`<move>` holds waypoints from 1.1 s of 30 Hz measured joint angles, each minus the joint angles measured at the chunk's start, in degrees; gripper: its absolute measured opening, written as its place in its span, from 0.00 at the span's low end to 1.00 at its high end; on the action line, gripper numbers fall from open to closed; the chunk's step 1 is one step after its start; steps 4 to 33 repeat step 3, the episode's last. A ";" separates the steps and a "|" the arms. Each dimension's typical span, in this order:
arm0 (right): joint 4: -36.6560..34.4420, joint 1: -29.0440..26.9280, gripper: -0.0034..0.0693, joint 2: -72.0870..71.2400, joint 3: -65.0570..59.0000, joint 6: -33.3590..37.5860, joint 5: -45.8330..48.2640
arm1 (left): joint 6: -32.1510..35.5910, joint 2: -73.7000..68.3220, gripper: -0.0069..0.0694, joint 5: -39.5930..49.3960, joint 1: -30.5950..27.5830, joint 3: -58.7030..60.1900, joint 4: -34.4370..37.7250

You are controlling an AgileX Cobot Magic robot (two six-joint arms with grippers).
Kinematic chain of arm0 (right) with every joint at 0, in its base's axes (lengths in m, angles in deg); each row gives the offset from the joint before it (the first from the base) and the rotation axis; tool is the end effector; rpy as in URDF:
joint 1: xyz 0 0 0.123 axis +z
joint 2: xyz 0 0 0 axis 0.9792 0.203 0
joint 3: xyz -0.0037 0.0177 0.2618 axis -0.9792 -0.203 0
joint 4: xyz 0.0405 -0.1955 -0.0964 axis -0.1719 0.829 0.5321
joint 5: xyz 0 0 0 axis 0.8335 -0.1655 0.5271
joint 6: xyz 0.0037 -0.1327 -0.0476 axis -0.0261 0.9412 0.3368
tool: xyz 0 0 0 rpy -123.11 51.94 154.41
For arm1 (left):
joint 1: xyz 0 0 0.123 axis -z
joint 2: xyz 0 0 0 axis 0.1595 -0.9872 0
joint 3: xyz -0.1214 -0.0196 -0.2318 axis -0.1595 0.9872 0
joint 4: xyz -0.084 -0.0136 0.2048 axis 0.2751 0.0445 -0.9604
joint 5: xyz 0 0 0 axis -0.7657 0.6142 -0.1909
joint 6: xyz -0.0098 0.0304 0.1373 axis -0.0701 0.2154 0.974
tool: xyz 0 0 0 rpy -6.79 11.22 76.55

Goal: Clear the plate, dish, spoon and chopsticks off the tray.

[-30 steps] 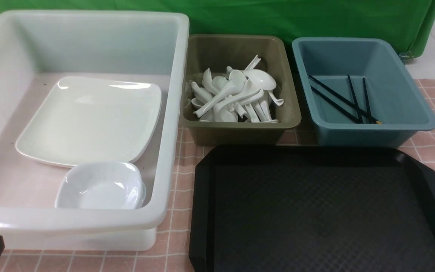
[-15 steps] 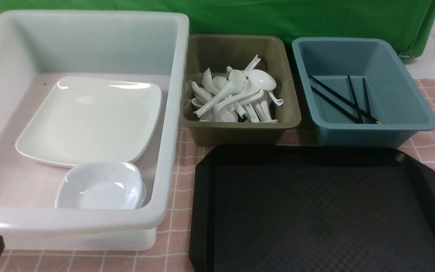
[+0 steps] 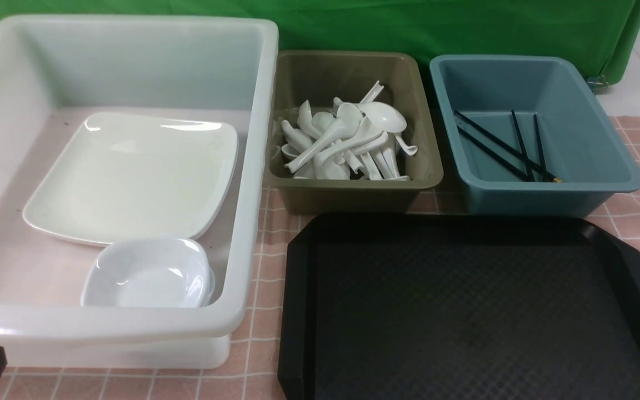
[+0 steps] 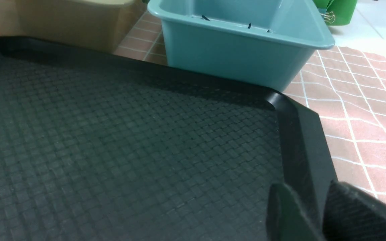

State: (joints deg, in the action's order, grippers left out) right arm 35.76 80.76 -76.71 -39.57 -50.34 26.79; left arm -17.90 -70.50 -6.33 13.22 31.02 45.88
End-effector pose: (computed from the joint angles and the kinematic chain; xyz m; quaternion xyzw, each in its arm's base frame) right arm 0.0984 0.0055 0.1935 -0.1116 0.7369 -0.0650 0.6636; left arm 0.0973 -0.0084 0.1842 0.0705 0.7518 0.0083 0.6556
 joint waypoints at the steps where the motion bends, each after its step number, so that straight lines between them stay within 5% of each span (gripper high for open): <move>1: 0.00 0.00 0.38 0.00 0.00 0.00 0.00 | 0.00 0.00 0.10 0.00 0.00 0.00 0.00; 33: 0.00 0.00 0.38 0.00 0.00 0.00 0.00 | 0.00 0.00 0.10 0.00 0.00 0.00 0.00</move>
